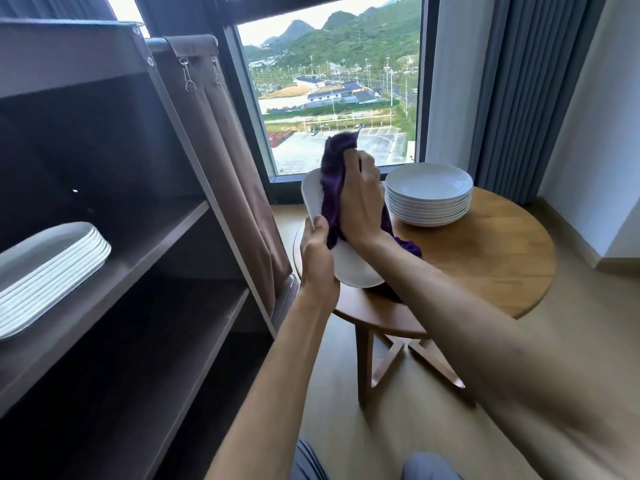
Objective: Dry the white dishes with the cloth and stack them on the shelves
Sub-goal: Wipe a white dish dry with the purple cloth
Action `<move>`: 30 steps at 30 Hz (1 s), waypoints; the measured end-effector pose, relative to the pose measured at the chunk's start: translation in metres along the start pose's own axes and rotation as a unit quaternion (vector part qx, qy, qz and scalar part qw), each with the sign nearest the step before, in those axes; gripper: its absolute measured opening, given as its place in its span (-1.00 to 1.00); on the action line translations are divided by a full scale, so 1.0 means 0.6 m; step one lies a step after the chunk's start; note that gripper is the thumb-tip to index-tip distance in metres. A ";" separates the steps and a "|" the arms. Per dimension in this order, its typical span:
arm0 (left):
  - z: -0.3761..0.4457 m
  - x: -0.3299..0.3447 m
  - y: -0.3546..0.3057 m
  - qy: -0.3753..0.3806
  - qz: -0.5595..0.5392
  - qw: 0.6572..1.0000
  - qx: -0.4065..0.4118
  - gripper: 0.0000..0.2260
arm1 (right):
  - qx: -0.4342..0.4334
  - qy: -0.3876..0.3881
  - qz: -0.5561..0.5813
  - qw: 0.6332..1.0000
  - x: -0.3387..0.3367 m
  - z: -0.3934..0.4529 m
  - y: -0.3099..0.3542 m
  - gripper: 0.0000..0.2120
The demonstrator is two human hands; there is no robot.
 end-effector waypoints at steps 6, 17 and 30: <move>-0.003 0.017 0.016 -0.027 -0.073 0.997 0.007 -0.64 | -0.002 0.043 -0.084 0.996 0.000 0.008 -0.020 -0.68; 0.004 0.034 0.044 -0.062 -0.153 0.986 0.010 -0.65 | 0.101 0.053 -0.074 0.991 -0.019 -0.032 -0.050 -0.73; 0.051 0.017 -0.019 -0.112 -0.084 0.986 0.085 -0.59 | 0.404 0.217 0.409 0.789 -0.013 -0.125 -0.104 -0.70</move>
Point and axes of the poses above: each hand's wrist, its own z-axis towards the middle knuckle, its own x-axis out of the palm, y = z × x, the point moved 1 cm from there along z, towards the middle knuckle, and after that the axes turned 3 degrees about -x, right-handed, at the moved point
